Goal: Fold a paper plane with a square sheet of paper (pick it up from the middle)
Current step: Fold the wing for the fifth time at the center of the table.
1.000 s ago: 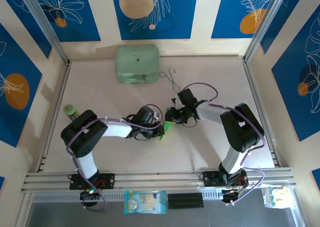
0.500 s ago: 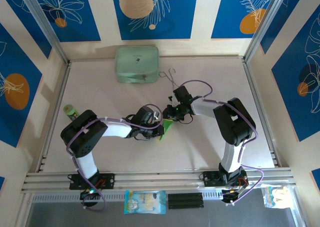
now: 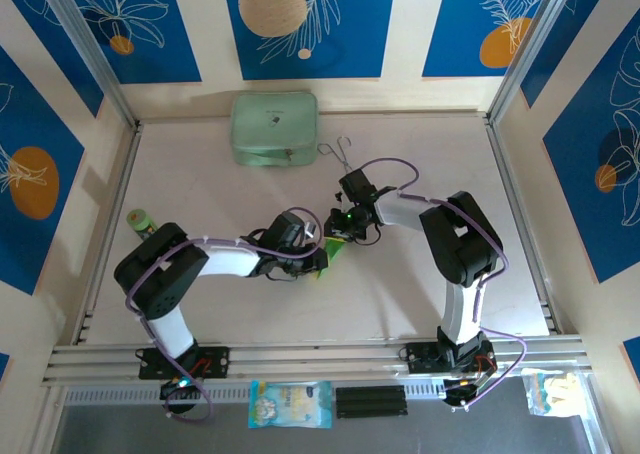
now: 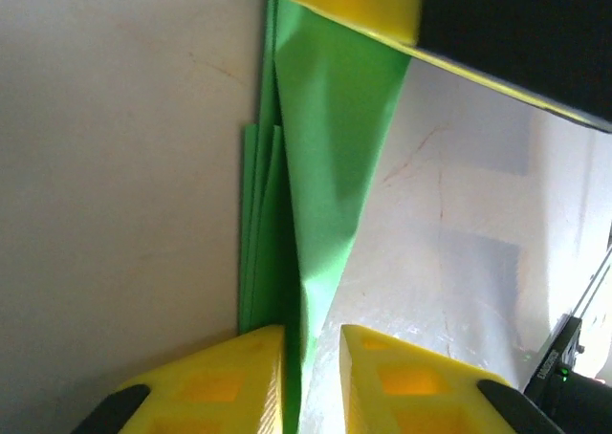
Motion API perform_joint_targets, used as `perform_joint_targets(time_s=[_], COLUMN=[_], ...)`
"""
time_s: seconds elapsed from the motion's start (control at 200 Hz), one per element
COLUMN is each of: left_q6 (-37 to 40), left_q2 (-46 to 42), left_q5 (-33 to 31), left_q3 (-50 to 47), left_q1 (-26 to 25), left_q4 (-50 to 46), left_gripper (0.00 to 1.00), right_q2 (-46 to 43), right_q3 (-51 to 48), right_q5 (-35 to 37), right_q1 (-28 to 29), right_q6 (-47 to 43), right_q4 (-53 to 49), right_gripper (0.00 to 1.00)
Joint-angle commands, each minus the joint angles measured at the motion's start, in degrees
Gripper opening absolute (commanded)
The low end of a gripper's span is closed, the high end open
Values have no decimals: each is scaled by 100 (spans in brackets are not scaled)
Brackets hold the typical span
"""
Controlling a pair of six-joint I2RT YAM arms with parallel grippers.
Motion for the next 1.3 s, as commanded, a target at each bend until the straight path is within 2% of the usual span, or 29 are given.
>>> perform_joint_targets(time_s=[0.0,0.265,0.44,0.875,1.031,1.151,1.296], left_q6=[146,763,823,695,678,684,719], left_q2=[-279,-245,-87,14,19,-116,-689], left_q5=[-161,-439,-419,-512,-530,-589,-847], left_q3=[-66,239,288,176,160,222,338], left_q1=[41,-169,-207,-225,-228,-219,-229], left_q4=[-281,-952,-1000,-970,-967,-1120,-1385], left_gripper=[26,31,31,16,15,18,24], right_q2=[279,383,409,499,529,528,525], right_q3=[15,39,50,44,37,54,54], right_q5=[440,494,502,528,522,503,503], right_q1=[26,24,29,6,5,1,-13], right_q6=[105,208,225,273,276,274,284], right_q4=[-458,-547,-569,-612,-613,-616,-639], right_gripper=[22,22,22,21,21,21,21])
